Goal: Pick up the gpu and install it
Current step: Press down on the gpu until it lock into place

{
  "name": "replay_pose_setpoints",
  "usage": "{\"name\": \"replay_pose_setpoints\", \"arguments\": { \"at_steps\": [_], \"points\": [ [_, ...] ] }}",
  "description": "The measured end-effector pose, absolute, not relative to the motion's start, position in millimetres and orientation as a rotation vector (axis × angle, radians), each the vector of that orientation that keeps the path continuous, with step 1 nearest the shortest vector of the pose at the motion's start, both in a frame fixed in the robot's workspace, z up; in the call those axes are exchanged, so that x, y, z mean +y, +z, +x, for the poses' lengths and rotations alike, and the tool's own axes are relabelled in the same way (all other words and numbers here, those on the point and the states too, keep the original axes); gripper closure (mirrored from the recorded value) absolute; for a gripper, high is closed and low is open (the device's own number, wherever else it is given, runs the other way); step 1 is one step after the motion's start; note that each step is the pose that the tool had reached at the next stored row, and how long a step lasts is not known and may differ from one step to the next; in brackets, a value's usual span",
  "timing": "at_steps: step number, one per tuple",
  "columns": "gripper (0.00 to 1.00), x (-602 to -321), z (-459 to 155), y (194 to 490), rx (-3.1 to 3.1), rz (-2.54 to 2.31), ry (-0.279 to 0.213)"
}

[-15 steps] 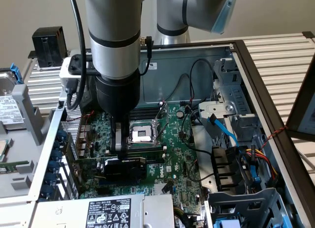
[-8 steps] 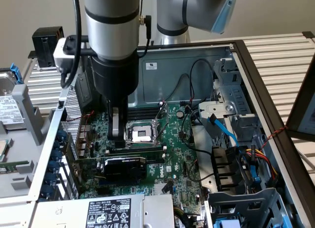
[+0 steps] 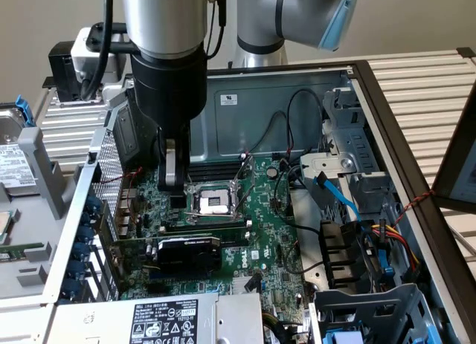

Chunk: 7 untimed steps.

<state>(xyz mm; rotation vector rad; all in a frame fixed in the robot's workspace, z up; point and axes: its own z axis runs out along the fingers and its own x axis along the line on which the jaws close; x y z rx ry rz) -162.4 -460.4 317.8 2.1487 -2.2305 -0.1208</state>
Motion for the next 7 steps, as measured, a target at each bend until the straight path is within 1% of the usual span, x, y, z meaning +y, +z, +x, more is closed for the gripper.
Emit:
{"name": "replay_pose_setpoints", "arguments": {
  "at_steps": [7],
  "points": [
    [0.89,-460.4,-162.4,317.9,-2.230,2.149,-0.121]
  ]
}}
